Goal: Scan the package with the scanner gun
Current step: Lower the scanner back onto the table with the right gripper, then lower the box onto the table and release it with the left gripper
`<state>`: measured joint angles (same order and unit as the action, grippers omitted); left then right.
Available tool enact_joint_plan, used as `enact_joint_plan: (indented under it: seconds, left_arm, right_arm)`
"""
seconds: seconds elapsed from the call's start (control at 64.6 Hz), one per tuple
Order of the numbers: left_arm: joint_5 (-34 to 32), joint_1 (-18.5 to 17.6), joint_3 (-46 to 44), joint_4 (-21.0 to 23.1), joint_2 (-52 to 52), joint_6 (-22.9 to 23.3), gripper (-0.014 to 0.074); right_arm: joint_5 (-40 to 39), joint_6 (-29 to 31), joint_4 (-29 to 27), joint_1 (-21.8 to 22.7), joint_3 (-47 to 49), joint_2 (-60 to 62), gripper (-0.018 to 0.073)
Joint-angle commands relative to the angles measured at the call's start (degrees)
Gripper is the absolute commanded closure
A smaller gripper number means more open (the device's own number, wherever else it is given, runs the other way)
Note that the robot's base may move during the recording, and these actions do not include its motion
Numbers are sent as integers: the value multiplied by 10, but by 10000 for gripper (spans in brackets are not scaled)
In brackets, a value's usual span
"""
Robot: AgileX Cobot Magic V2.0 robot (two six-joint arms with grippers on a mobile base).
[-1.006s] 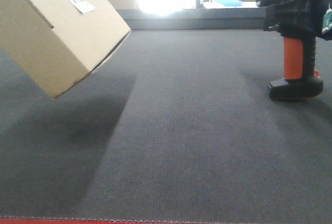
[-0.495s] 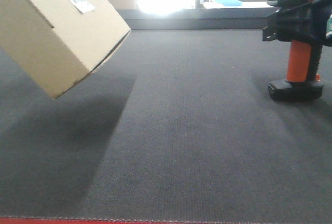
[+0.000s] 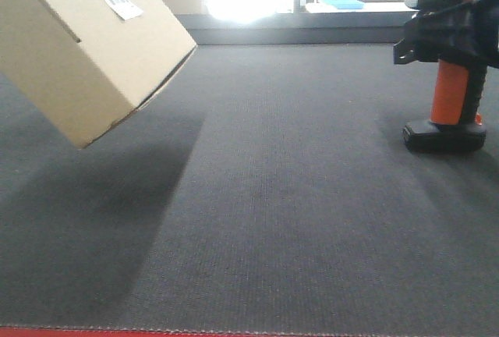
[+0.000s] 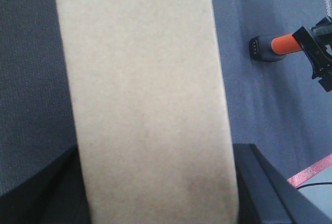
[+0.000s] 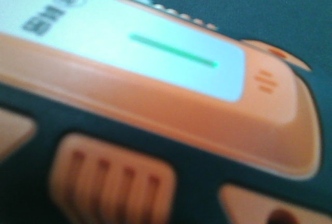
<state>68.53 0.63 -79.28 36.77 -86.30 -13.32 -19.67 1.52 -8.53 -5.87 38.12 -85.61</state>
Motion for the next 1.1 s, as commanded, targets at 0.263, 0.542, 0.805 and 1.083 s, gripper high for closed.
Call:
enact_joint_plan:
  seconds: [0.263,0.542,0.805,1.083]
  left_arm:
    - [8,2,-4,16,9,0,708]
    - [10,2,-4,16,9,0,708]
    - [10,2,-4,16,9,0,708]
    - [7,2,-4,15,9,-2,708]
  right_arm:
    - [56,0,2,1,1,29,46]
    - [97,1,2,1,1,58,46]
    - [127,1,2,17,1,70,46]
    - [178,1,2,49,1,76,46]
